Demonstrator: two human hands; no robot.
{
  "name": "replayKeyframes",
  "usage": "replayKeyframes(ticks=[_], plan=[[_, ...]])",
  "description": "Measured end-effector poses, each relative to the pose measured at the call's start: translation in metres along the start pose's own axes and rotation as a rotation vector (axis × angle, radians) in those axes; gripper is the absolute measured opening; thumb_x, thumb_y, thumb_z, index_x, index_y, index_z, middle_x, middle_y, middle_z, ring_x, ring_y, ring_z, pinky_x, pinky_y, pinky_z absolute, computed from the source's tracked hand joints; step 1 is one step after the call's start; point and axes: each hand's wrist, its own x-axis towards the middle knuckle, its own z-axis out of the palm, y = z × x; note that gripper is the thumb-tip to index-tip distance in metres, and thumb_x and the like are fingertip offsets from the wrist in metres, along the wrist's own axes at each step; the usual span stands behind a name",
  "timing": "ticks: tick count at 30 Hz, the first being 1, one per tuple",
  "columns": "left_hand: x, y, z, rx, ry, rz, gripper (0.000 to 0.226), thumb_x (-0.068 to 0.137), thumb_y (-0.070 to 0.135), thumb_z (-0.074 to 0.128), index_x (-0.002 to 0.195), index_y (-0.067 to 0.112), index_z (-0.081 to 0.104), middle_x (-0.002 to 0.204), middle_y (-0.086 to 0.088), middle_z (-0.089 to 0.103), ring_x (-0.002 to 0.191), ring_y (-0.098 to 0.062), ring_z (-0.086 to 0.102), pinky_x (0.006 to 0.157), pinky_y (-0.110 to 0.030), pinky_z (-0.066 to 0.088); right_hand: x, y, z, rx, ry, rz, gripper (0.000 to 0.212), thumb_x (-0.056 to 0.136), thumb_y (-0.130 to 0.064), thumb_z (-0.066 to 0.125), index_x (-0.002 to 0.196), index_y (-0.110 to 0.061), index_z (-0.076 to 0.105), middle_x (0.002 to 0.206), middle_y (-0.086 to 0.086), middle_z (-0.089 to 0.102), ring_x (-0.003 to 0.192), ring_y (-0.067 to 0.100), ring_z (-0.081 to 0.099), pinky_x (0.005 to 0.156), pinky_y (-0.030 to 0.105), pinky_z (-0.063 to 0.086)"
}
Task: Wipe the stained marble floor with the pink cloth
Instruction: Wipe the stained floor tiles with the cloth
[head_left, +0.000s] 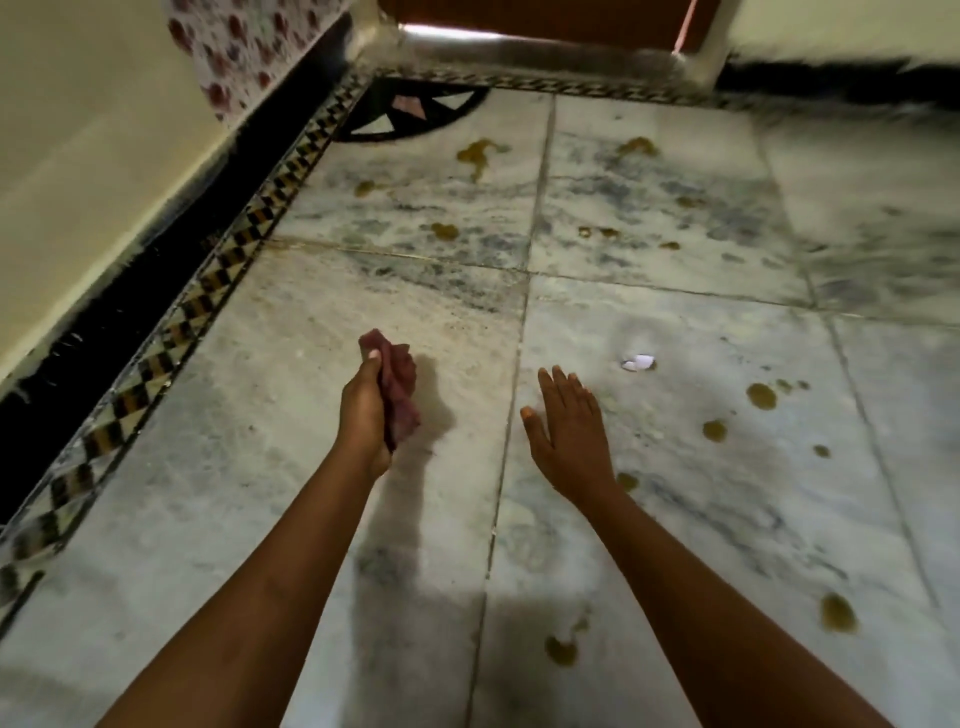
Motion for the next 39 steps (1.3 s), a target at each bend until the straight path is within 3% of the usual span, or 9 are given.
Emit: replayKeyframes(ticks=[4, 8, 11, 15, 19, 22, 30, 33, 39], plan=[[-0.029, -0.007, 0.027, -0.040, -0.046, -0.037, 0.035, 0.100, 0.037, 0.037, 0.108, 0.015, 0.062, 0.099, 0.001, 0.064, 0.087, -0.009, 0.061, 0.071, -0.020, 0.049, -0.064, 0.033, -0.049, -0.047, 0.017, 0.070, 0.085, 0.080, -0.060, 0.001, 0.150, -0.016, 0.017, 0.158, 0.005, 0.012, 0.147, 0.018, 0.003, 0.114, 0.026, -0.005], [-0.054, -0.024, 0.073, 0.050, -0.135, -0.081, 0.033, 0.099, 0.037, 0.037, 0.094, 0.018, 0.064, 0.081, 0.006, 0.067, 0.080, -0.009, 0.060, 0.050, -0.016, 0.047, -0.115, 0.076, -0.084, -0.148, 0.037, 0.140, 0.087, 0.080, -0.063, -0.003, 0.150, -0.014, 0.015, 0.158, 0.007, 0.011, 0.147, 0.020, 0.004, 0.113, 0.026, -0.008], [-0.075, -0.038, 0.108, 0.132, -0.205, -0.118, 0.033, 0.099, 0.037, 0.038, 0.092, 0.017, 0.063, 0.089, 0.004, 0.064, 0.078, -0.006, 0.062, 0.058, -0.019, 0.047, -0.137, 0.109, -0.106, -0.222, 0.031, 0.180, 0.098, 0.076, -0.071, -0.013, 0.150, -0.013, 0.013, 0.158, 0.010, 0.011, 0.147, 0.023, 0.006, 0.113, 0.030, -0.007], [-0.089, -0.050, 0.134, 0.365, -0.225, -0.084, 0.034, 0.099, 0.036, 0.040, 0.096, 0.013, 0.066, 0.084, 0.003, 0.067, 0.070, -0.007, 0.063, 0.059, -0.022, 0.048, -0.147, 0.128, -0.115, -0.232, 0.044, 0.318, 0.096, 0.070, -0.058, -0.013, 0.151, -0.011, 0.009, 0.159, 0.012, 0.008, 0.147, 0.023, 0.004, 0.117, 0.034, -0.004], [-0.077, -0.063, 0.151, 0.610, -0.158, 0.051, 0.031, 0.095, 0.039, 0.047, 0.084, 0.019, 0.068, 0.101, -0.010, 0.068, 0.083, -0.022, 0.062, 0.071, -0.032, 0.051, -0.146, 0.146, -0.093, -0.215, 0.007, 0.303, 0.097, 0.068, -0.056, -0.016, 0.150, -0.008, 0.003, 0.159, 0.013, 0.001, 0.147, 0.024, -0.002, 0.116, 0.034, -0.007], [-0.074, -0.065, 0.158, 0.834, -0.081, 0.254, 0.039, 0.093, 0.045, 0.046, 0.086, 0.012, 0.066, 0.094, -0.015, 0.067, 0.082, -0.028, 0.062, 0.077, -0.046, 0.052, -0.148, 0.163, -0.088, -0.241, -0.056, 0.187, 0.092, 0.072, -0.055, -0.013, 0.150, -0.009, 0.003, 0.159, 0.010, -0.001, 0.147, 0.021, -0.004, 0.114, 0.030, -0.013], [-0.043, -0.079, 0.158, 0.966, -0.057, 0.419, 0.033, 0.096, 0.036, 0.044, 0.076, 0.013, 0.057, 0.074, -0.007, 0.060, 0.071, -0.023, 0.055, 0.067, -0.032, 0.043, -0.117, 0.187, -0.078, -0.259, 0.014, 0.319, 0.078, 0.084, -0.049, 0.000, 0.149, -0.005, -0.005, 0.158, 0.013, -0.007, 0.146, 0.022, -0.009, 0.116, 0.033, -0.011], [-0.022, -0.097, 0.167, 1.088, -0.015, 0.550, 0.034, 0.095, 0.038, 0.040, 0.093, 0.014, 0.064, 0.089, -0.011, 0.068, 0.084, -0.028, 0.062, 0.073, -0.037, 0.047, -0.101, 0.194, -0.071, -0.238, 0.066, 0.344, 0.079, 0.085, -0.050, 0.000, 0.149, -0.005, -0.003, 0.158, 0.013, -0.005, 0.146, 0.022, -0.009, 0.114, 0.030, -0.013], [0.039, -0.137, 0.217, 1.134, -0.101, 0.733, 0.036, 0.096, 0.036, 0.038, 0.121, 0.024, 0.062, 0.124, 0.001, 0.063, 0.112, -0.018, 0.057, 0.095, -0.024, 0.040, -0.081, 0.206, -0.044, -0.235, 0.179, 0.433, 0.074, 0.091, -0.048, 0.013, 0.150, -0.003, 0.008, 0.158, 0.015, 0.007, 0.146, 0.023, 0.004, 0.118, 0.034, -0.002]])
